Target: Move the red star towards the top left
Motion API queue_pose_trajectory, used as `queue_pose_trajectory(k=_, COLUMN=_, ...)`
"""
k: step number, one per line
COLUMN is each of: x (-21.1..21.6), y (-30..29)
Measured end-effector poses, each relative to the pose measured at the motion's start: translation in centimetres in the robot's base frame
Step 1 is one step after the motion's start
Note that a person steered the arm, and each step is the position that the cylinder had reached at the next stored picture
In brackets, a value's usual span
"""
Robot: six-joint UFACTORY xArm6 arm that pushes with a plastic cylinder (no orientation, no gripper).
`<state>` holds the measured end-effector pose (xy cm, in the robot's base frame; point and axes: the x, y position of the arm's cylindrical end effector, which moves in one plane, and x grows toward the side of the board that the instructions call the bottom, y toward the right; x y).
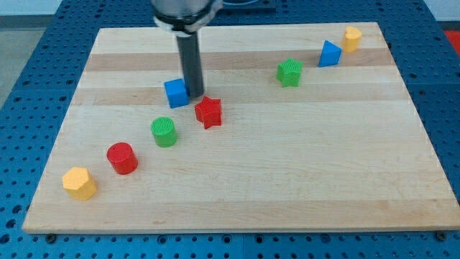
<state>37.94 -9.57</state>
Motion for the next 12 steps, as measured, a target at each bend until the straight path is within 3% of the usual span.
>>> queue_pose_trajectory(k=3, x=0.0, y=-10.9)
queue_pose_trajectory(k=4, x=0.0, y=-9.6)
queue_pose_trajectory(k=9, x=1.5, y=11.9)
queue_pose_trajectory(k=10, x=5.5, y=12.1)
queue_pose_trajectory(k=12, x=7.1, y=7.9)
